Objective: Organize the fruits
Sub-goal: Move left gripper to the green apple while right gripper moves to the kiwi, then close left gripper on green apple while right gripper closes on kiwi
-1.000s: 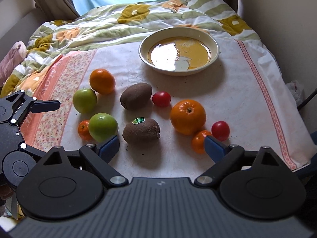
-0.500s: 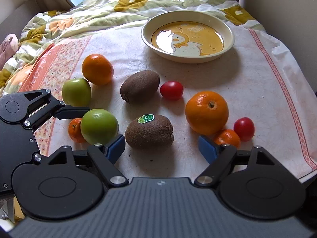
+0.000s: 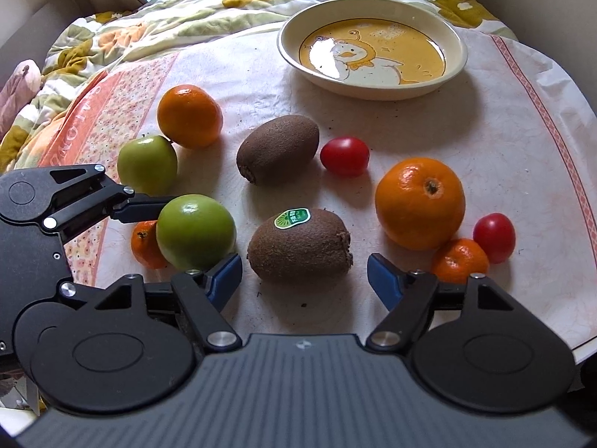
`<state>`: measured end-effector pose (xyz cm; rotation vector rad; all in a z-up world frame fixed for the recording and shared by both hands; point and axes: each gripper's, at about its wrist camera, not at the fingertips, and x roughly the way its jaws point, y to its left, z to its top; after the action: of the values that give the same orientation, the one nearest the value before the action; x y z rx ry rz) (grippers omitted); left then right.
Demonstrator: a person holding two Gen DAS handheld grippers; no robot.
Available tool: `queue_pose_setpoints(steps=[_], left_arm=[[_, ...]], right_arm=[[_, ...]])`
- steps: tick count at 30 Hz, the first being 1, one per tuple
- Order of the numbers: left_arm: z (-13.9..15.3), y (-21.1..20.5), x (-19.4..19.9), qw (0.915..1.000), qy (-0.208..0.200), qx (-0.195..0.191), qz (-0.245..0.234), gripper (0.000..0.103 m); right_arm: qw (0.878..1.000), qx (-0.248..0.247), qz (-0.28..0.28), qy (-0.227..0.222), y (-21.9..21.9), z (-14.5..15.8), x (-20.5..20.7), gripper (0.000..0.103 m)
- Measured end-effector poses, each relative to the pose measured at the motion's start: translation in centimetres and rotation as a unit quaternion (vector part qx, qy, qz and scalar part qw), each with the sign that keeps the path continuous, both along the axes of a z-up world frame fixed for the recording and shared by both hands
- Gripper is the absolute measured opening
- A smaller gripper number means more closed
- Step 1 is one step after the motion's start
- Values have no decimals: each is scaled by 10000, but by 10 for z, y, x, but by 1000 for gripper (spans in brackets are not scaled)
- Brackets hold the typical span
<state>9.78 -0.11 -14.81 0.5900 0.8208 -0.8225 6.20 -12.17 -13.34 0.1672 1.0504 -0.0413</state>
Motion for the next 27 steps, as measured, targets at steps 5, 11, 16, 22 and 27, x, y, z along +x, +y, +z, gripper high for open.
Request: queue_pose_setpoints(steps=[5,11,16,22,27], left_arm=[[0,1,-1,10000,-6,-23,-1,60],[2,2,-3,10000,-34,-58,-5,60],[2,3,-5,10000,-65,-68,-33,60],[4,4,-6,9999,-78,-83,-12,60],[8,6,-6,9999,-113,-123,-2,60]], right_arm=[[10000,-5,47,3,0,-2,4,84],[9998,21,182,1,2,-6,7,81],[9996,135,232,-46,0,-8,11,77],[9992,54,392,-93,1,-8,12,76],[9993,56,357,-103,1,-6,10,75]])
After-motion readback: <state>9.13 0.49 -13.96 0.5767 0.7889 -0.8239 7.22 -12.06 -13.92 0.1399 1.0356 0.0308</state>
